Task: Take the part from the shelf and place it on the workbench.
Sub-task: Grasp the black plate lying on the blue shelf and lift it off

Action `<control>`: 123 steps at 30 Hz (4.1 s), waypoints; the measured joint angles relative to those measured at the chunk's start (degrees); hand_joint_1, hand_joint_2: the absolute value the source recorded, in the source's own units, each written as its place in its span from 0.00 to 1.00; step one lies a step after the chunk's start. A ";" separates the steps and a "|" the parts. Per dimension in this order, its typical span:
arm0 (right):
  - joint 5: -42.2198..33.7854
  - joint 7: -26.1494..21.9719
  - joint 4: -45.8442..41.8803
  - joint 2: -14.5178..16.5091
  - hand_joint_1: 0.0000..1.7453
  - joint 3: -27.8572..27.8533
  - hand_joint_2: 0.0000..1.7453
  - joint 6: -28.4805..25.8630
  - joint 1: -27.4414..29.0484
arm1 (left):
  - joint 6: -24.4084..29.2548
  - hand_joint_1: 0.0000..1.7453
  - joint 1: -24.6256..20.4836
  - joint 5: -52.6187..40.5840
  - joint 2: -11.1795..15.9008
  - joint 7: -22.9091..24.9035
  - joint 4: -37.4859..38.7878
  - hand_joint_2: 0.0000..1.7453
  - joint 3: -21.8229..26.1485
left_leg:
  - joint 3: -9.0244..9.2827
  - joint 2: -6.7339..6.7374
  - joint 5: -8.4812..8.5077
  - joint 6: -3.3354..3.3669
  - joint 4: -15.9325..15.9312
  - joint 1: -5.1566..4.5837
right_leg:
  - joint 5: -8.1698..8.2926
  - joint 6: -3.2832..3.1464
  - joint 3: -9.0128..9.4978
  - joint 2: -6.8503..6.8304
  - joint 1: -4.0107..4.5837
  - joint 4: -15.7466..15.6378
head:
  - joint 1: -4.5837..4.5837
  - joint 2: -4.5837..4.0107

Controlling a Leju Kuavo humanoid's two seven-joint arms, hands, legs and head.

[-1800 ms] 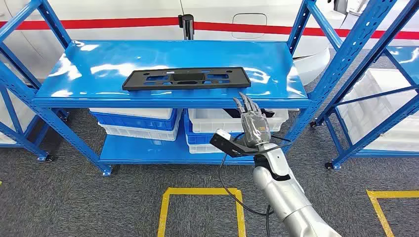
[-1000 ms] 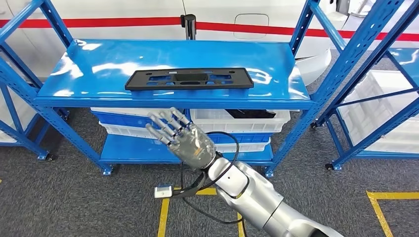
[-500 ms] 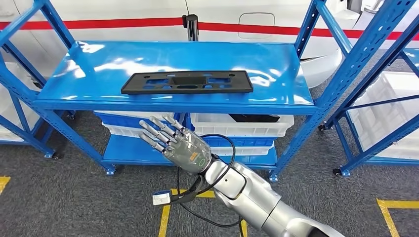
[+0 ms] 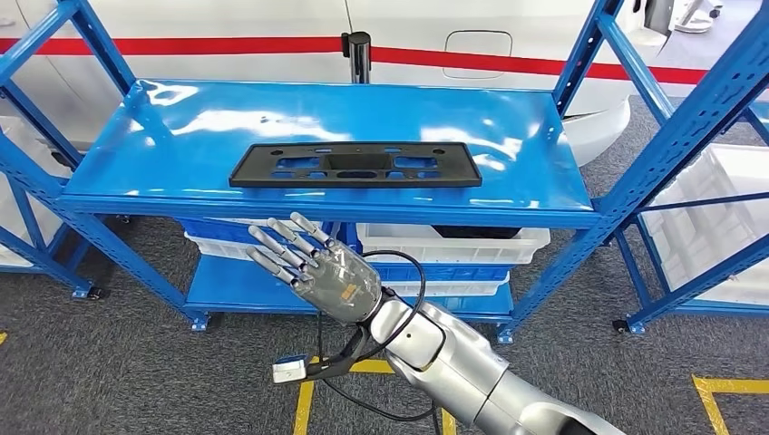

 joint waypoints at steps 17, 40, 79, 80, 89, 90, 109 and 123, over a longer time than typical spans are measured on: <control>0.03 5.69 0.65 -0.27 0.00 -0.62 1.00 1.16 0.44 | 0.03 0.00 -0.23 0.44 -0.72 -0.01 0.17 0.00 -0.03 | -0.03 -0.62 -7.29 -1.95 7.76 0.15 | 5.58 -2.66 -2.73 0.25 -0.37 -2.43 | 0.04 -0.01; 0.04 7.86 3.66 0.53 0.00 -5.81 1.00 5.26 1.37 | -0.48 0.00 -0.06 0.62 -1.23 -1.07 0.28 0.00 -0.57 | 1.08 -0.40 -0.77 0.20 -0.13 0.34 | 0.06 0.20 -6.19 0.26 -0.28 7.04 | 0.13 0.00; 0.13 20.05 12.72 1.90 0.00 -14.73 1.00 16.29 -0.03 | 0.60 0.00 -0.32 0.12 -2.32 -1.33 0.74 0.00 -2.90 | 3.06 -0.60 -2.80 0.95 -0.25 0.04 | 6.03 -0.46 -4.40 0.75 -0.03 -1.40 | 0.53 -0.01; 0.13 20.92 13.57 1.95 0.00 -14.91 1.00 17.08 -0.58 | 1.45 0.00 -0.33 0.22 -2.34 -1.15 0.74 0.00 -2.94 | 3.14 -0.58 -2.78 0.91 -0.35 0.05 | 6.01 -0.51 -4.38 0.78 0.00 -1.40 | 0.52 -0.01; 0.14 21.92 21.62 2.31 0.91 -17.14 1.00 18.15 -4.58 | 5.14 0.00 -0.32 1.31 -2.64 -0.90 0.74 0.00 -3.04 | 3.94 -0.54 -2.93 -0.96 -0.70 0.27 | 5.76 -1.26 -3.59 0.80 0.30 -1.39 | 0.57 -0.01; 0.15 21.67 22.04 2.35 0.94 -17.33 1.00 18.11 -4.60 | 5.26 0.00 -0.32 1.31 -2.67 -0.97 0.74 0.00 -3.08 | 3.96 -0.54 -2.93 -0.97 -0.69 0.25 | 5.77 -1.27 -3.56 0.80 0.29 -1.39 | 0.57 -0.01; 0.14 18.31 22.65 3.00 1.00 -17.77 1.00 15.22 -3.04 | 6.38 0.00 -0.38 1.57 -2.68 -0.64 0.74 0.00 -3.97 | 3.94 -0.53 -2.92 -0.96 -0.63 0.03 | 5.80 -1.23 -3.66 0.80 0.06 -1.39 | 0.57 -0.01; -23.12 -2.12 9.19 3.57 1.00 -23.50 1.00 3.82 1.66 | 7.25 0.00 -0.37 1.72 -2.89 -0.55 0.74 0.00 -4.84 | 3.81 -0.53 -2.92 -0.96 -0.63 0.03 | 5.80 -1.23 -3.79 0.80 0.04 -1.39 | 0.57 -0.01</control>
